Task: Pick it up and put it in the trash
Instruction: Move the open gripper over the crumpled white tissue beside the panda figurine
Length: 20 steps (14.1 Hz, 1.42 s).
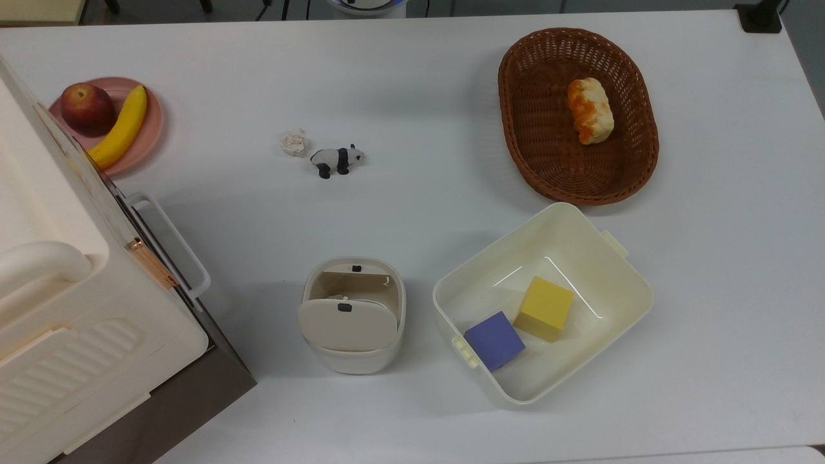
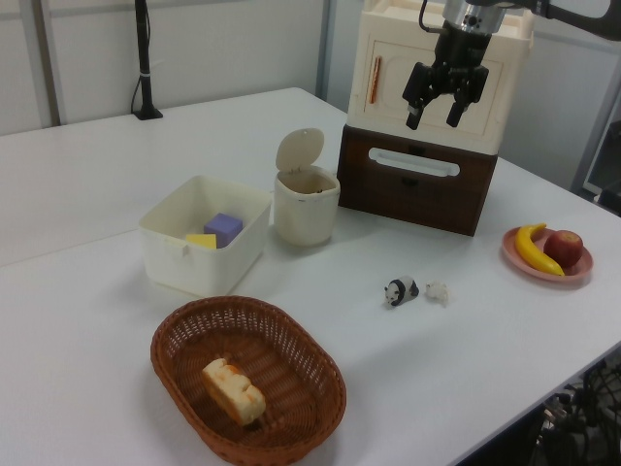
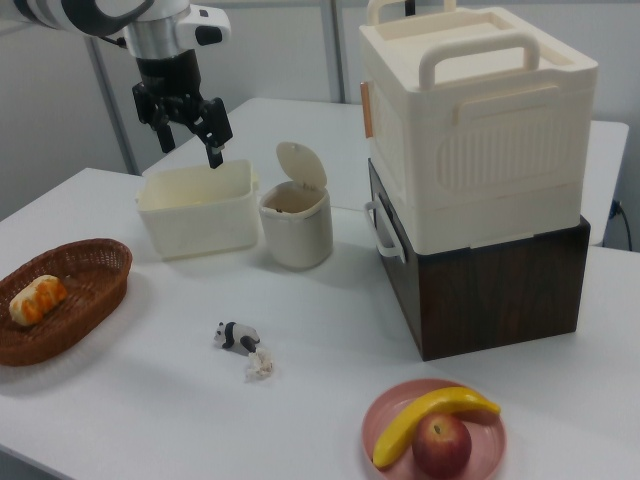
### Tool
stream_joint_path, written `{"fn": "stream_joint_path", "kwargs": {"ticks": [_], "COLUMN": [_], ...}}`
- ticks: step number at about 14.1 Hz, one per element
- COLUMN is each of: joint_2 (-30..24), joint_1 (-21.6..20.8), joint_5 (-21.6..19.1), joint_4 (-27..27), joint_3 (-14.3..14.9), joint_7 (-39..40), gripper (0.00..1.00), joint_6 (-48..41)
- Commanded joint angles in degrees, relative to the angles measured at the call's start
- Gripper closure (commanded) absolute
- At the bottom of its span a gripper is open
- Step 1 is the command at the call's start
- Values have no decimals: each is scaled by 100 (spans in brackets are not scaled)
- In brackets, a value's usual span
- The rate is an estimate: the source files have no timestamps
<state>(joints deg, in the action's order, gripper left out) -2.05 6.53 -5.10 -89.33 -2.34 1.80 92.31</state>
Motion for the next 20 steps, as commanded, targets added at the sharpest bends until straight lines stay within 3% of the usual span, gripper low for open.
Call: {"fn": "stream_joint_path", "kwargs": {"ticks": [1, 11, 17, 19, 20], "joint_2": [-68, -32, 47, 100, 109], "joint_1": [15, 6, -3, 23, 32], "joint_5": [-44, -26, 9, 280, 568], "joint_4": [-75, -207, -1015, -1366, -1480], "joint_3": [92, 67, 32, -47, -91], "joint_7": [285, 330, 339, 583, 1133], "gripper": [0, 0, 0, 0, 0], "joint_6": [-99, -107, -64, 496, 603]}}
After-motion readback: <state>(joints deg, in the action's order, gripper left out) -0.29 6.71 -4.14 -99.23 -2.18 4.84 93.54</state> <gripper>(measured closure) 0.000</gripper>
